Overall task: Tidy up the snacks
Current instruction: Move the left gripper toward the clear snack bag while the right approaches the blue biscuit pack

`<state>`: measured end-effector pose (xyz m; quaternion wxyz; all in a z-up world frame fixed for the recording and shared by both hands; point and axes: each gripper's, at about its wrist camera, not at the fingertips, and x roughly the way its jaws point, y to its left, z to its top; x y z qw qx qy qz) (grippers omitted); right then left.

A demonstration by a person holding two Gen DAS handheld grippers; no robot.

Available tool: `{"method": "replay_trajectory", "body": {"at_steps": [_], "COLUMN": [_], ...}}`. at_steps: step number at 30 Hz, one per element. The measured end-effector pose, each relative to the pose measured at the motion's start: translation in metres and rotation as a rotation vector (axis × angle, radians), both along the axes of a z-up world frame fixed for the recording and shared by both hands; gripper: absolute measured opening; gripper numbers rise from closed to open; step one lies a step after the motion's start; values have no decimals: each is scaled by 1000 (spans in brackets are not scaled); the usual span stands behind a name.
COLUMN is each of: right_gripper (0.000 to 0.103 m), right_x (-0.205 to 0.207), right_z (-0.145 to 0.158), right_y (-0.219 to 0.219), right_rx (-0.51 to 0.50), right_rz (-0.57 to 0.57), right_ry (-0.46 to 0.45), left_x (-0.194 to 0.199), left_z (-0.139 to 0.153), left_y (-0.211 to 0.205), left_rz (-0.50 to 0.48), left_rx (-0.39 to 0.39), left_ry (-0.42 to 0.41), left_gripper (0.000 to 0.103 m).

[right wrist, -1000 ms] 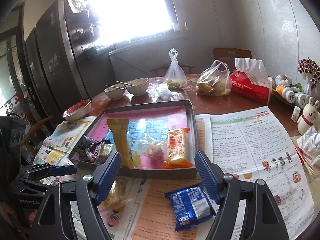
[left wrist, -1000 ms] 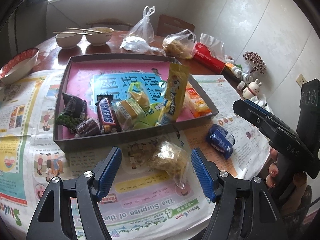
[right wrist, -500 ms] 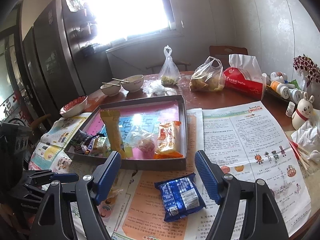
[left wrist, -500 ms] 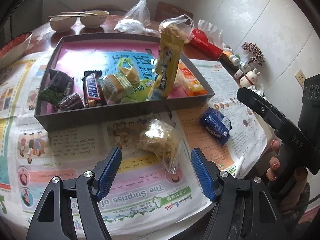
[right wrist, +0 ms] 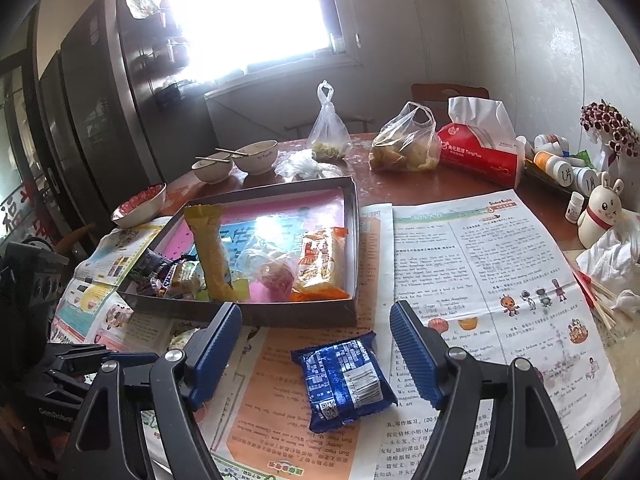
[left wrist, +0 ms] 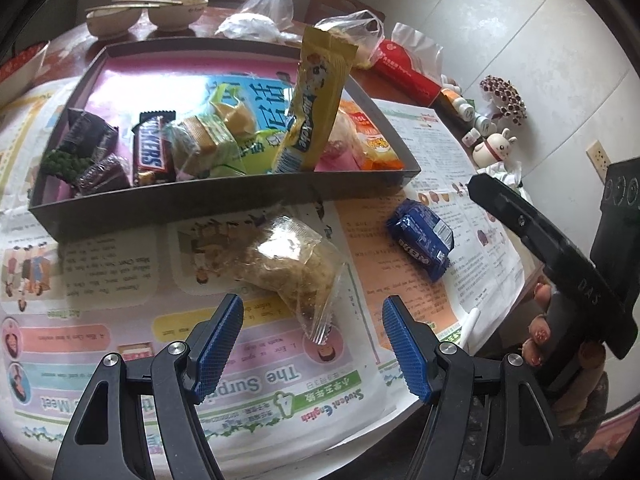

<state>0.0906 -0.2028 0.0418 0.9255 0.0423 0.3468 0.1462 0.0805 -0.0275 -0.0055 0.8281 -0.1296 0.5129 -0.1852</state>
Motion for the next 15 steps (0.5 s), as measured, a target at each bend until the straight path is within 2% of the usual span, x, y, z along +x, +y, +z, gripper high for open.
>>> {"method": "replay_trajectory", "body": {"at_steps": [15], "right_gripper": [77], "right_x": [8], "right_z": [-27], "right_y": [-3], "right_rx": [-64], "right_rz": [-9], "right_ry": [64], "left_x": [25], "left_z": [-7], "left_y": [-3], "left_rz": [21], "left_rx": [10], "left_ry": [26], "left_gripper": [74]}}
